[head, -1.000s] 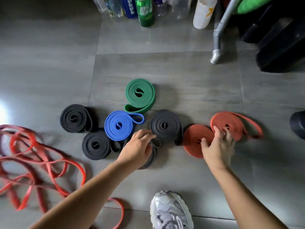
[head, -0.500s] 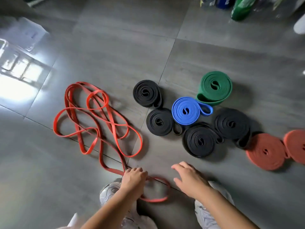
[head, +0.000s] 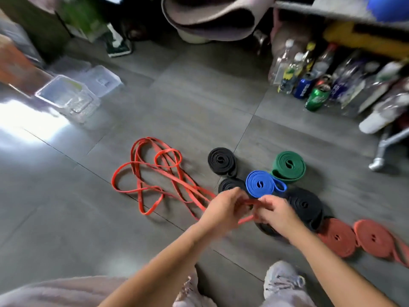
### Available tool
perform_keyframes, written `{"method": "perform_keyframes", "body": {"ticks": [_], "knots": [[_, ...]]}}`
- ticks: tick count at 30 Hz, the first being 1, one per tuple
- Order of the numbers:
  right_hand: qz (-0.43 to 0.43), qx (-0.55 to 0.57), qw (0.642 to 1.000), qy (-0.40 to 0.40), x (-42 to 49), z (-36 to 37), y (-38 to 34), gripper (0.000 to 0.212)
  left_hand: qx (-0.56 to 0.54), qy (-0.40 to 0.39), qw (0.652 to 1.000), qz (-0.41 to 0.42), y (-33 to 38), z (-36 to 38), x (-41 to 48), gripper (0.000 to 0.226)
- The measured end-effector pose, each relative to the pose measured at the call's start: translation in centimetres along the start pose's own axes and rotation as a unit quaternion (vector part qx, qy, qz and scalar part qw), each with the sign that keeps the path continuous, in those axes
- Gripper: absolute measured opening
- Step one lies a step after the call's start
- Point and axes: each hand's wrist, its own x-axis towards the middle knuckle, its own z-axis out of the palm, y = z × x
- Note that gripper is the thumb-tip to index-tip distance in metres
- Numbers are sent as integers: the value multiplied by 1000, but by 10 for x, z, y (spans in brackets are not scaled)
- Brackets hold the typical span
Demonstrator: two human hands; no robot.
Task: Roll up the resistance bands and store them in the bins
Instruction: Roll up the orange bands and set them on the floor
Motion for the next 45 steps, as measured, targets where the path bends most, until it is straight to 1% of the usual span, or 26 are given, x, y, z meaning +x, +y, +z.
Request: {"method": "perform_keyframes", "body": {"ticks": [2, 4, 6, 8, 11, 13, 15, 17, 19, 21, 23, 25, 27, 30, 34, 37, 40, 42, 44, 45], "knots": [[-32, 50, 998, -1, -19, -15, -35, 26, -1, 14, 999, 29, 22, -25, -10, 16], [-72, 54, 996, -12, -44, -24, -72, 27, 17, 25, 998, 54, 43, -51, -24, 17], [-120, 19, 992, -26, -69, -32, -106, 26, 20, 43, 997, 61, 65, -78, -37, 18], [-156, -12, 987, -20, -97, -42, -139, 24, 10, 61, 996, 67, 93, -107, -47, 18], [-203, -16, 979, 20, -137, -55, -180, 23, -59, 94, 990, 91, 148, -144, -60, 16], [-230, 21, 972, 41, -163, -57, -201, 31, -116, 112, 982, 98, 189, -162, -70, 15], [-263, 44, 963, 43, -187, -52, -217, 37, -198, 104, 970, 99, 227, -179, -84, 15], [-284, 57, 954, 70, -206, -44, -227, 30, -262, 97, 952, 123, 256, -197, -99, 17], [-289, 85, 948, 106, -221, -35, -233, 21, -289, 92, 938, 167, 277, -215, -115, 16], [-290, 114, 945, 99, -232, -22, -236, 15, -319, 86, 924, 193, 291, -231, -130, 15], [-287, 136, 946, 71, -239, -7, -232, 13, -347, 93, 912, 195, 299, -244, -141, 14], [-274, 161, 947, 51, -248, 2, -223, 8, -354, 113, 908, 193, 298, -256, -149, 14], [-270, 172, 945, 72, -255, 0, -212, 8, -330, 141, 917, 175, 288, -265, -155, 16], [-289, 171, 936, 107, -266, -21, -208, 4, -305, 175, 928, 119, 265, -271, -162, 15], [-334, 168, 921, 108, -289, -52, -233, 7, -301, 164, 935, 91, 250, -262, -166, 12], [-382, 170, 906, 72, -309, -69, -257, 13, -315, 151, 933, 90, 258, -253, -164, 11], [-398, 169, 898, 75, -317, -77, -261, 10, -331, 145, 927, 98, 269, -246, -162, 12], [-374, 114, 914, 107, -311, -76, -248, 16, -327, 154, 927, 99, 271, -244, -163, 12], [-296, 24, 947, 126, -302, -72, -225, 17, -325, 160, 928, 90, 268, -241, -165, 13], [-249, -29, 961, 113, -296, -67, -210, 14, -321, 155, 931, 83, 265, -238, -167, 14]]}}
